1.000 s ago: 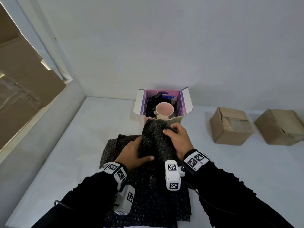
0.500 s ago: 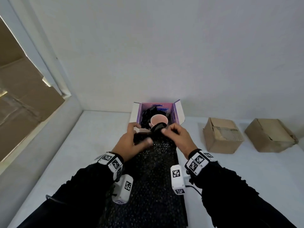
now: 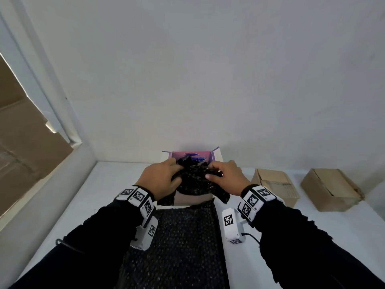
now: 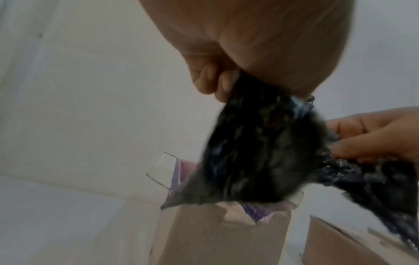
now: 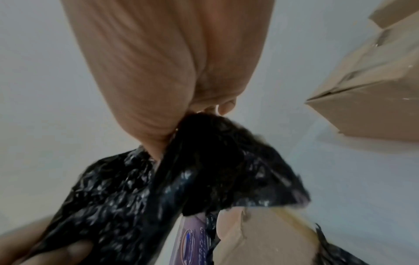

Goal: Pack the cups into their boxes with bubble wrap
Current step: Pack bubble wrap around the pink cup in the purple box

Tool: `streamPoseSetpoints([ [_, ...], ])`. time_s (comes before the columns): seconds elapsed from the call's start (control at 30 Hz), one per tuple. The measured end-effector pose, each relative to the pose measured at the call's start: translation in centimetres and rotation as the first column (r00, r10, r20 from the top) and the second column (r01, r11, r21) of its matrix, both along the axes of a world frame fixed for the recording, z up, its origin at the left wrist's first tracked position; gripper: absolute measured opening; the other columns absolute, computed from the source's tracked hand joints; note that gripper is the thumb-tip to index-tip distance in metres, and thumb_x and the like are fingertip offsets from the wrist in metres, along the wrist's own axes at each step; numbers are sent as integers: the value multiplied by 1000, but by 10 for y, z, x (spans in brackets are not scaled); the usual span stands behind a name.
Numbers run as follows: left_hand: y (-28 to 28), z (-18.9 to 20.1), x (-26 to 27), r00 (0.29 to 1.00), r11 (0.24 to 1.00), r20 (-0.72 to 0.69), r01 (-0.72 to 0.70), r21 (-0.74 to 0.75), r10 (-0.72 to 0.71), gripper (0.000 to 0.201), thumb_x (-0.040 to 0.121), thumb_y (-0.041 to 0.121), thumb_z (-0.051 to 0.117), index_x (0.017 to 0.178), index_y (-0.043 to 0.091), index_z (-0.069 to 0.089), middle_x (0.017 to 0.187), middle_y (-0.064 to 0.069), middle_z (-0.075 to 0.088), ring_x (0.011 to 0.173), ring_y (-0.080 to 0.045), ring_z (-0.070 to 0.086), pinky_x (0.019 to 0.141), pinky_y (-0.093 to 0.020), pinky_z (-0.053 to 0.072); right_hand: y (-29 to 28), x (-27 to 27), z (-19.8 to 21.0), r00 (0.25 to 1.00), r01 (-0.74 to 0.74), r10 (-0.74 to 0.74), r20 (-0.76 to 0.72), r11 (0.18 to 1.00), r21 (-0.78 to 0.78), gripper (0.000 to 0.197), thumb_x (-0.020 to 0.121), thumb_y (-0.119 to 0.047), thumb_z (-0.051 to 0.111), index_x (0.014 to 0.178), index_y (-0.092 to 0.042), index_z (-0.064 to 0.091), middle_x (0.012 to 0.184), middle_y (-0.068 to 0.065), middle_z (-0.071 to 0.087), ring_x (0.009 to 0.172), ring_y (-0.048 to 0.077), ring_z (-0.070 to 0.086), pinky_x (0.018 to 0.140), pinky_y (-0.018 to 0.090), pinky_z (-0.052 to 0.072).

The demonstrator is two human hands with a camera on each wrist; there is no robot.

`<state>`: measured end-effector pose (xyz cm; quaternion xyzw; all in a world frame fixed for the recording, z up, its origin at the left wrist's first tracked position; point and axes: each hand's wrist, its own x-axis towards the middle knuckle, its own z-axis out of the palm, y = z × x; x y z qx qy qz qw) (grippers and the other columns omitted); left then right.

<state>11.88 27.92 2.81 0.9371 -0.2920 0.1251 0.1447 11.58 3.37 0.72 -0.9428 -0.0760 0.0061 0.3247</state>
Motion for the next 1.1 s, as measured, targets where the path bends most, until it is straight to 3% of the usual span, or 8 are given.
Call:
streamPoseSetpoints([
  [0.07,-5,1,10,993,989,-100,-72,-132,59,40,80,24,52,119,29,49,79,6,57,70,-25,54,60,-31,41,3,8,5,997,6,-15,71,993,116,16,87,-27,67,101,-26,58,95,-5,62,87,13,58,76,26,43],
  [0.27,-24,-4,64,978,905,-174,-172,-389,111,25,74,3,65,88,24,64,83,2,56,69,-15,53,72,-32,47,13,37,7,921,143,-219,322,959,243,39,70,14,48,84,-21,57,91,2,53,75,13,53,67,18,40],
  [0.37,-33,-12,92,975,868,-184,-194,-458,121,27,78,-1,61,90,20,72,93,1,58,75,-17,59,78,-27,48,17,57,6,877,229,-331,348,925,302,30,73,10,52,78,-16,66,92,0,52,74,3,52,69,8,38],
  [0.47,-43,-23,115,980,882,-169,-167,-440,101,29,77,-4,56,92,13,74,98,-1,60,85,-19,60,83,-27,48,19,76,-2,886,242,-341,315,918,314,10,76,-11,63,81,-17,69,96,-2,52,80,6,56,76,17,45],
  [0.57,-47,-39,129,964,916,-257,-158,-369,62,33,76,-2,55,103,7,72,111,-7,59,95,-21,60,86,-19,41,17,92,-20,923,230,-268,275,959,163,12,77,-24,70,87,-16,70,100,-2,50,85,10,55,78,20,45],
  [0.77,-45,-70,144,882,971,-470,-85,-223,-30,52,78,-3,52,129,7,57,131,-10,54,120,-23,51,98,-15,30,25,110,-46,977,132,-75,198,947,-294,12,84,-7,56,91,-12,64,109,7,51,81,30,58,70,35,49],
  [0.9,-43,-81,151,803,987,-596,-75,-143,-25,58,82,3,49,139,14,46,135,-8,55,126,-26,49,108,-32,36,32,117,-54,991,79,-13,134,865,-496,20,91,-10,47,105,-9,62,120,13,52,93,35,59,72,38,48],
  [1.1,-53,-87,152,830,989,-548,-28,145,104,49,86,15,48,134,9,50,139,-12,42,120,-37,42,107,-41,30,40,115,-66,989,90,19,143,698,-711,13,80,-17,51,84,-15,63,78,6,71,108,31,51,84,43,31],
])
